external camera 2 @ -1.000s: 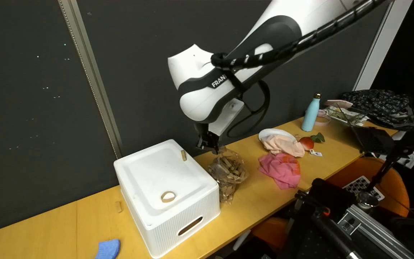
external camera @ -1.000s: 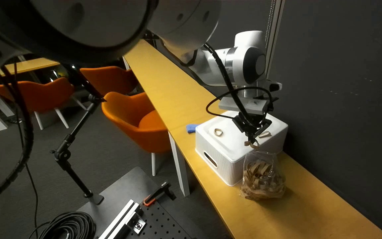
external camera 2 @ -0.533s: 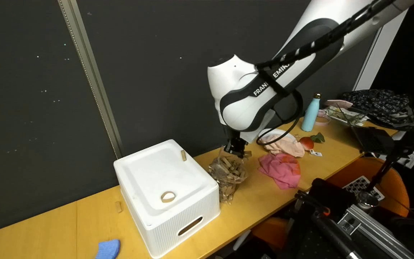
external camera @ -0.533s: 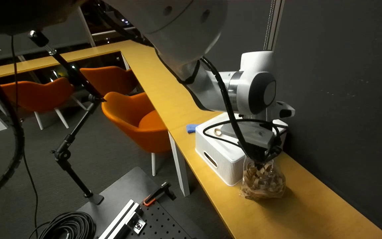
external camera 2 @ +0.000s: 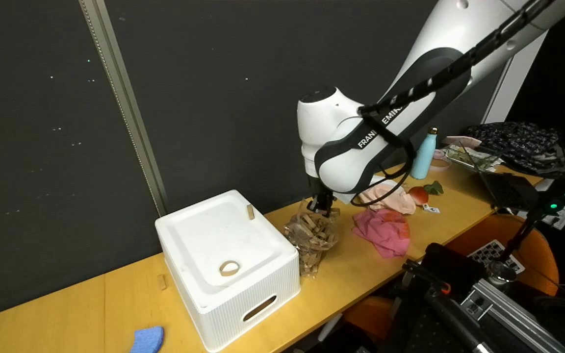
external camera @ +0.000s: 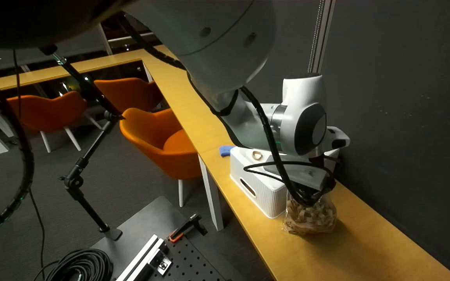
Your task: Put the rubber bands inside the plastic
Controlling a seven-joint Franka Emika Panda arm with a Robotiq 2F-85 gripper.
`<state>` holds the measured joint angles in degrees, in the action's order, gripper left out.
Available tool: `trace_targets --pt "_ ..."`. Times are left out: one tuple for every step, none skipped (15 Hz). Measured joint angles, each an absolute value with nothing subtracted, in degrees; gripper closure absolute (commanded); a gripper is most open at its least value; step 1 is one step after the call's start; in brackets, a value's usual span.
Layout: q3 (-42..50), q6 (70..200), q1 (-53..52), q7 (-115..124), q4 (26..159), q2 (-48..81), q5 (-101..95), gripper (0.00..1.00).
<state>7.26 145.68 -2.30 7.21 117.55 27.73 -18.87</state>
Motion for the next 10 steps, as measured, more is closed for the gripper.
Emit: trace_targets --pt "7.25 147.01 -2.59 7.06 117.54 27.90 -19.18 0.99" --pt "7.24 148.28 -2.90 6.83 117.48 28.17 -19.28 0.99" --pt "7.23 149.53 -3.24 6.48 117.36 28.61 -19.29 0.99" --pt "7.21 150.72 -3.53 6.13 117.23 29.18 -19.29 0.99" --pt "7.10 151.82 -3.70 5.78 117.03 29.86 -19.28 0.99" --pt "6.98 152.68 -3.79 5.39 116.74 30.62 -19.28 0.99" --pt "6.96 153.47 -3.88 4.96 116.45 31.40 -19.28 0.99" --pt "6.97 154.46 -3.91 4.43 116.13 32.20 -19.28 0.99" --pt "7.03 155.59 -3.95 3.85 115.77 32.97 -19.34 0.99" --pt "7.07 156.71 -3.98 3.33 115.47 33.61 -19.39 0.99"
